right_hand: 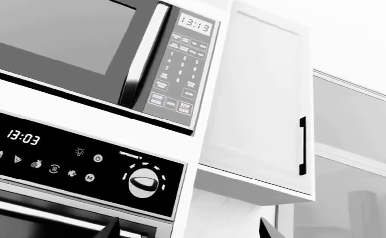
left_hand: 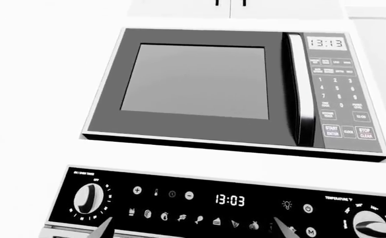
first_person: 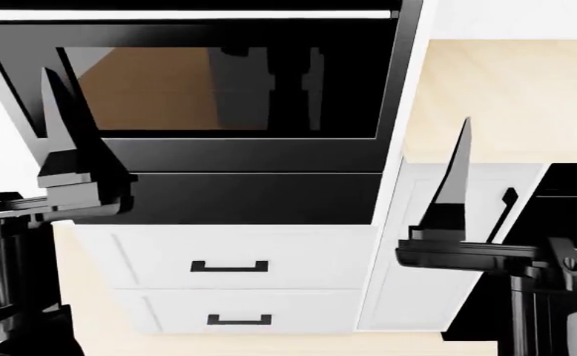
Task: Preheat the oven by turning the temperature knob.
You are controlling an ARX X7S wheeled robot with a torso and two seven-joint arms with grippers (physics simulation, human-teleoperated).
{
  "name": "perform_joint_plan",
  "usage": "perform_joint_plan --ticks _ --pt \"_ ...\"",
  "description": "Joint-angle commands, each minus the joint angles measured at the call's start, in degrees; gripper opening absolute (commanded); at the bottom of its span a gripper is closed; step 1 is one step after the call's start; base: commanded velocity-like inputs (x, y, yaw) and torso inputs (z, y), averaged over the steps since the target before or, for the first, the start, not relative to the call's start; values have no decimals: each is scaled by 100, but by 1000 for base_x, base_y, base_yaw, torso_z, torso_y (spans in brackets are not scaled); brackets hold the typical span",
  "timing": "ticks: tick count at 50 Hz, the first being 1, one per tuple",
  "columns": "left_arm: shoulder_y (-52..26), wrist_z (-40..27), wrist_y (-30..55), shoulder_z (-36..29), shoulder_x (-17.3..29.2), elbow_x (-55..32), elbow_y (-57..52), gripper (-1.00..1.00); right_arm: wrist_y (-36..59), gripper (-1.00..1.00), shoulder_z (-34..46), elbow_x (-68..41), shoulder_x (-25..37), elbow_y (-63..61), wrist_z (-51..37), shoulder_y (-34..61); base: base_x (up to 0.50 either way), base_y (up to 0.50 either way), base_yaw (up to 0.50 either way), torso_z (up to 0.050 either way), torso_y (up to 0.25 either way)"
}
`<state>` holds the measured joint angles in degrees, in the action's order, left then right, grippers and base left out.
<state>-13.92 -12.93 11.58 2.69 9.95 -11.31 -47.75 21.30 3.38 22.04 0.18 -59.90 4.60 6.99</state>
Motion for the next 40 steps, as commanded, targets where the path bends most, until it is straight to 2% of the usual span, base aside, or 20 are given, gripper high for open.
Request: perform_joint_plan --ticks 1,10,40 --pt "-6 -88 36 -17 58 -33 -71 100 -196 100 -80 -10 -13 -9 -46 -77 0 0 0 0 0" --pt "-9 -165 97 -11 104 -78 -175 100 -253 100 -28 -80 -14 -9 22 -148 76 0 0 0 0" --pt "54 -311 83 -19 269 -188 -402 100 -335 100 -15 -188 -14 -9 39 -203 198 0 0 0 0"
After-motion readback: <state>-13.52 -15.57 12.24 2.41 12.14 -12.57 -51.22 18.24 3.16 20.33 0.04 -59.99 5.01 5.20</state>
